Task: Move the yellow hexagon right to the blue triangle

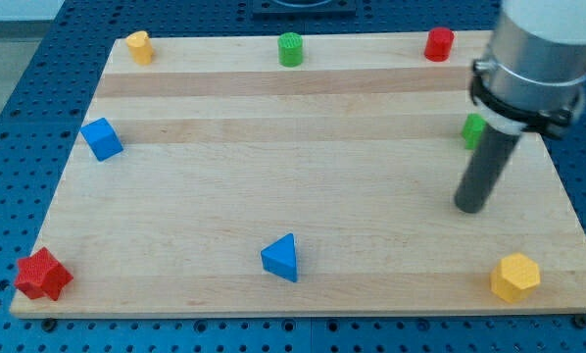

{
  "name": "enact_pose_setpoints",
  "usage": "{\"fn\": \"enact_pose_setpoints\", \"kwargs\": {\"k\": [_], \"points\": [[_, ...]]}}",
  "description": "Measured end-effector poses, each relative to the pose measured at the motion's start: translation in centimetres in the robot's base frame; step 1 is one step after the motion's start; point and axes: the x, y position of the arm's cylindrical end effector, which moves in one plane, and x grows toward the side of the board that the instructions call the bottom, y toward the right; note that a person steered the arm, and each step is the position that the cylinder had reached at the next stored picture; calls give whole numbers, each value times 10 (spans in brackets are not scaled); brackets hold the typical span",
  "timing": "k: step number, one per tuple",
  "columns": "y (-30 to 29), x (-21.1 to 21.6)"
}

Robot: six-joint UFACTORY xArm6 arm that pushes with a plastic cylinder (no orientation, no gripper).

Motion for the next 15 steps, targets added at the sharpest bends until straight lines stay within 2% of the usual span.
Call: {"fn": "enact_pose_setpoints", "kwargs": {"k": [2,3,4,5,7,10,13,15], "points": [[76,24],[92,64],[92,100],[78,104],[15,103],[7,65],[-80,69],[-99,33]]}}
